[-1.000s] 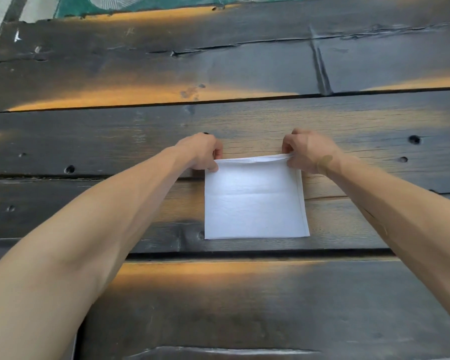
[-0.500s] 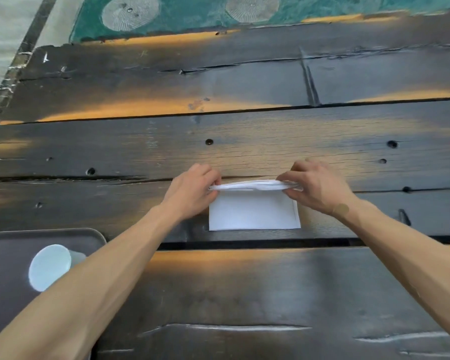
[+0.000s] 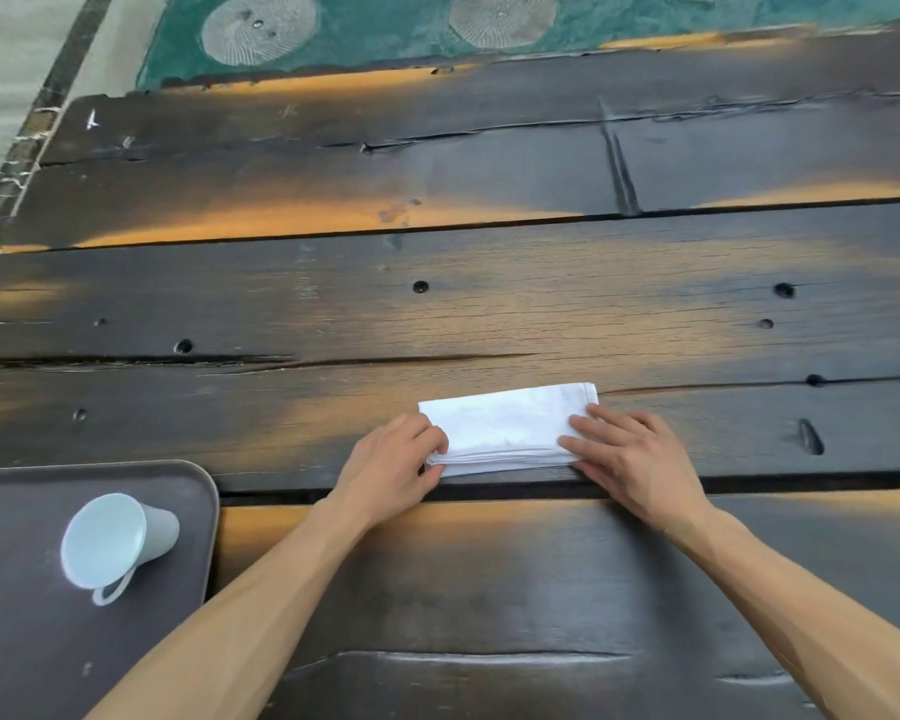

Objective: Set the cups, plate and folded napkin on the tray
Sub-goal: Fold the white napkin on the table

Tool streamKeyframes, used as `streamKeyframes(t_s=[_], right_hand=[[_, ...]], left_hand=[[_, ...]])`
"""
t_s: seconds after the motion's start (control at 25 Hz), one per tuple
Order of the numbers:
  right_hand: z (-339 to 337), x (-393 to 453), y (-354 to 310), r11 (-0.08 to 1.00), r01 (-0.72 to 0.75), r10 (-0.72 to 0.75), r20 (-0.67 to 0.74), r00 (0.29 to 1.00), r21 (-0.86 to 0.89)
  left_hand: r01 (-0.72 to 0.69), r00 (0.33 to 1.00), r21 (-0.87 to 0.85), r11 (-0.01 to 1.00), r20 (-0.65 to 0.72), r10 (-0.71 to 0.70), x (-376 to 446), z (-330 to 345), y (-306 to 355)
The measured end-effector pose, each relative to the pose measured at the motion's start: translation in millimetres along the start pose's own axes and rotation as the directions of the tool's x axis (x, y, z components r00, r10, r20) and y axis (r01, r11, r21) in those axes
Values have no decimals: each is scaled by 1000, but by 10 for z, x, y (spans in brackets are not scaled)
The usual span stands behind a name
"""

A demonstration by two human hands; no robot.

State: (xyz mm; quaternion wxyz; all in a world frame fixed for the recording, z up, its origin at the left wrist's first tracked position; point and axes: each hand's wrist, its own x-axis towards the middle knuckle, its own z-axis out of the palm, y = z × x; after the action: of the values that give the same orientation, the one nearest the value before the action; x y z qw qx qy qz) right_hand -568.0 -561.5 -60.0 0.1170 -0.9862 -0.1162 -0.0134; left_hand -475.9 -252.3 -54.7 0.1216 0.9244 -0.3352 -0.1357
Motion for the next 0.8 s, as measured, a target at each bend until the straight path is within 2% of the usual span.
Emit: streamKeyframes(t_s=[0.32,0.52,0.6,0.68,0.76,0.8], right_hand=[[144,-67,28,1000,11,-12,-88,996,-15],[148,-129,-38,998,5,-9,-54,998,-64],[114,-98,-136,998,-20,13,-101,995,-62],[103,138,-264,998,-48,41,-155,987,-39],[90,510,-413,994,-112,110,-87,990,-19],[118,650,-484,989,-147,147,0,989,-14]], left_hand=[[22,1000,-39,999,-13,-22,-65,129,17],[-16,997,69,997,-75,21,-139,150,86],[22,991,87,996,-136,-10,-126,147,139],[84,963,15,996,-258,-77,63,127,277],[108,935,-31,994,-336,-112,368,131,485],[126,939,-45,991,-316,-134,500,149,583]])
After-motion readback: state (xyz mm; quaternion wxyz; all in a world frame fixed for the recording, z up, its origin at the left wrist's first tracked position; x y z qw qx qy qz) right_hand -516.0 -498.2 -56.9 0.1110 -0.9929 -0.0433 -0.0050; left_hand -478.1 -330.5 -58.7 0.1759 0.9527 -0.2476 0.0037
